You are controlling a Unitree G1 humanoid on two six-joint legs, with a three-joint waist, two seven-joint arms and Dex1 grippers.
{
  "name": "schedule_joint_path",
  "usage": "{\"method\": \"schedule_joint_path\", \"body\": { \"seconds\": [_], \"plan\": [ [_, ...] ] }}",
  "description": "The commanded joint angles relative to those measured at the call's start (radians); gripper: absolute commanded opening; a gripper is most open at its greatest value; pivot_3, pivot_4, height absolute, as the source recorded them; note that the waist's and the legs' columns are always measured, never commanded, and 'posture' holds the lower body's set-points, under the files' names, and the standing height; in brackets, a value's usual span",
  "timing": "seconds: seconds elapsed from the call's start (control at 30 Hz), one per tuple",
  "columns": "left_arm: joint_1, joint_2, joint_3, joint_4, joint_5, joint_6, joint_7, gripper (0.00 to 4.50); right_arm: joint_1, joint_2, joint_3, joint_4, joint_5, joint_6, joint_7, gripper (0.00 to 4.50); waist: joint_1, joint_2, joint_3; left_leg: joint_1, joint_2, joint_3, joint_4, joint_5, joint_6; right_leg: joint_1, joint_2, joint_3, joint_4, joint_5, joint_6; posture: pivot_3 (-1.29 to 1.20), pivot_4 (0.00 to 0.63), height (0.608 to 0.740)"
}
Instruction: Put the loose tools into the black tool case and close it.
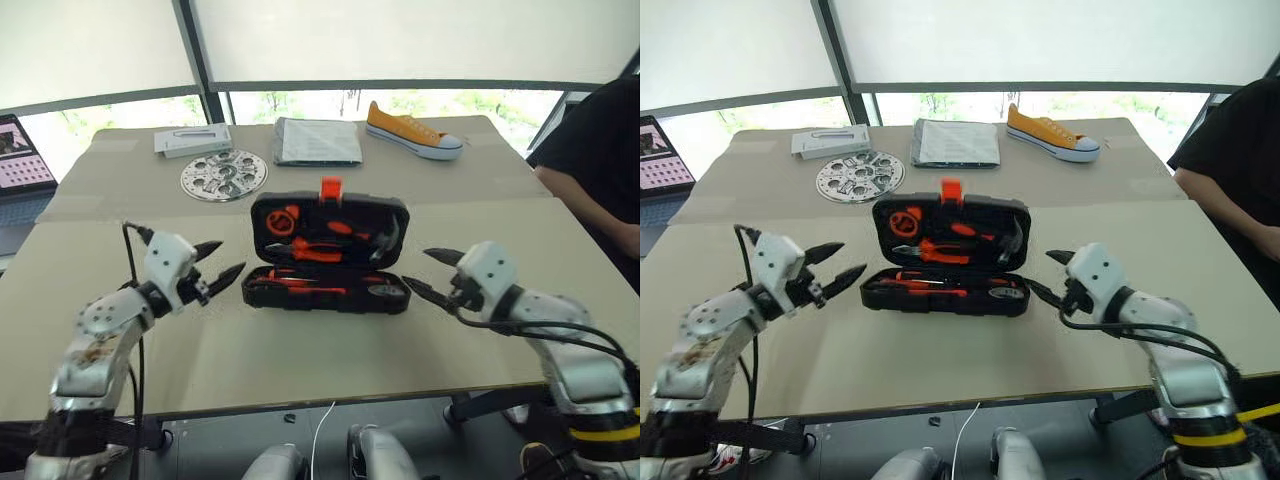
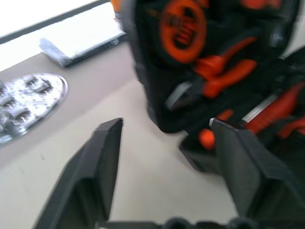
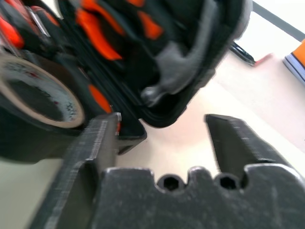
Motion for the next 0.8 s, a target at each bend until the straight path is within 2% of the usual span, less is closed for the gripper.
{"method": "schedule_joint_path", "body": {
  "seconds": [0.03,0.13,0.23,0.3,0.37,0.43,0.53,0.6,0.8],
  "plan": [
    [0.053,0.058,0.097,-0.013,-0.035,0.033,-0.055,4.46,0.072,-0.041,-0.101,-0.085,0.093,0.041,0.071,4.5,0.004,0.0,0.0,0.0,0.0,0.0,0.0,0.0,0.0,0.001,0.0,0.0,-0.001,0.0,0.0,0.0,0.15,0.74],
    [0.01,0.057,0.089,0.057,-0.039,0.079,-0.024,4.46,0.062,-0.026,-0.105,-0.078,0.123,0.109,0.025,4.5,0.011,0.001,0.001,0.008,0.0,0.0,0.0,-0.003,-0.003,0.012,-0.001,0.0,-0.004,-0.001,0.002,0.0,0.15,0.74],
    [-0.101,0.039,0.036,0.116,-0.052,0.171,0.016,4.46,-0.027,-0.003,-0.049,-0.043,0.114,0.198,-0.044,4.5,0.015,-0.001,0.002,0.009,0.0,0.0,0.002,-0.006,-0.006,0.016,-0.002,0.0,-0.003,-0.007,0.012,0.0,0.15,0.74],
    [-0.173,0.026,0.003,0.147,-0.07,0.245,0.031,4.46,-0.102,0.013,-0.013,-0.022,0.122,0.274,-0.078,4.5,0.014,-0.001,0.002,0.009,0.0,0.0,0.003,-0.005,-0.006,0.015,-0.002,0.0,-0.001,-0.006,0.012,0.0,0.15,0.74],
    [-0.262,0.01,-0.043,0.191,-0.087,0.337,0.043,4.46,-0.201,0.039,0.031,0.012,0.134,0.363,-0.114,4.5,0.011,-0.001,0.002,0.009,-0.001,0.0,0.003,-0.005,-0.005,0.014,-0.002,0.0,0.001,-0.002,0.005,0.0,0.15,0.74],
    [-0.338,-0.011,-0.07,0.235,-0.087,0.401,0.07,4.46,-0.28,0.06,0.064,0.048,0.134,0.434,-0.143,4.5,0.007,-0.001,0.002,0.008,-0.001,0.0,0.003,-0.004,-0.004,0.012,-0.002,0.0,0.001,-0.001,0.003,0.0,0.15,0.74],
    [-0.537,-0.086,-0.112,0.39,-0.08,0.525,0.149,4.46,-0.466,0.142,0.106,0.181,0.139,0.615,-0.23,4.5,0.006,-0.002,0.002,0.007,-0.001,0.0,0.003,-0.001,0.001,0.01,-0.002,-0.001,0.0,-0.001,0.002,0.0,0.15,0.74],
    [-0.648,-0.134,-0.14,0.485,-0.061,0.54,0.165,4.46,-0.567,0.19,0.127,0.286,0.117,0.658,-0.261,4.5,0.006,-0.002,0.003,0.005,-0.002,0.0,0.004,-0.001,0.001,0.008,-0.003,-0.001,0.0,-0.001,0.002,0.0,0.15,0.74],
    [-0.883,-0.238,-0.202,0.76,0.023,0.512,0.212,4.46,-0.749,0.275,0.17,0.627,0.022,0.636,-0.338,4.5,0.004,-0.002,0.002,0.003,-0.003,-0.001,0.003,-0.001,0.001,0.006,-0.003,-0.002,0.002,-0.001,0.002,0.0,0.15,0.74]
  ]
}}
